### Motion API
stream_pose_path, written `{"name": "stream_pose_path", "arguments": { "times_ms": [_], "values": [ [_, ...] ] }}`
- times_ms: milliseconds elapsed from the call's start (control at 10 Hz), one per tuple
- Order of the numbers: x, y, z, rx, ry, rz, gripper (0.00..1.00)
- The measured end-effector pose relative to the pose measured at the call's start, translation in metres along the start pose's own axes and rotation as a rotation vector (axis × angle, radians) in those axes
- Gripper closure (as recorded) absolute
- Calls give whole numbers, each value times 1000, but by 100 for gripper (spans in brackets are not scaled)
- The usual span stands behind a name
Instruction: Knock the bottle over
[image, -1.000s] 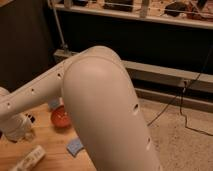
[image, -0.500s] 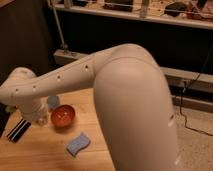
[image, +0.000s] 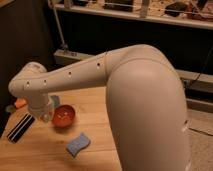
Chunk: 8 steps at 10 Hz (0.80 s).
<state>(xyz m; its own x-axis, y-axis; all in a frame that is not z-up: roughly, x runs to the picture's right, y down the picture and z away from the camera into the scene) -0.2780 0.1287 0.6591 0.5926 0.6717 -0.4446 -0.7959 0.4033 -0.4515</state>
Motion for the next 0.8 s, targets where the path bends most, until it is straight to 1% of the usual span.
{"name": "stream_pose_path", "arguments": {
  "times_ms": [100,200,300,500,600,800],
  "values": [
    [0,0,0,0,0,0,60],
    [0,0,0,0,0,0,52],
    [0,0,0,0,0,0,40],
    [0,0,0,0,0,0,22],
    [0,0,0,0,0,0,20],
    [0,0,0,0,0,0,20]
  ]
}}
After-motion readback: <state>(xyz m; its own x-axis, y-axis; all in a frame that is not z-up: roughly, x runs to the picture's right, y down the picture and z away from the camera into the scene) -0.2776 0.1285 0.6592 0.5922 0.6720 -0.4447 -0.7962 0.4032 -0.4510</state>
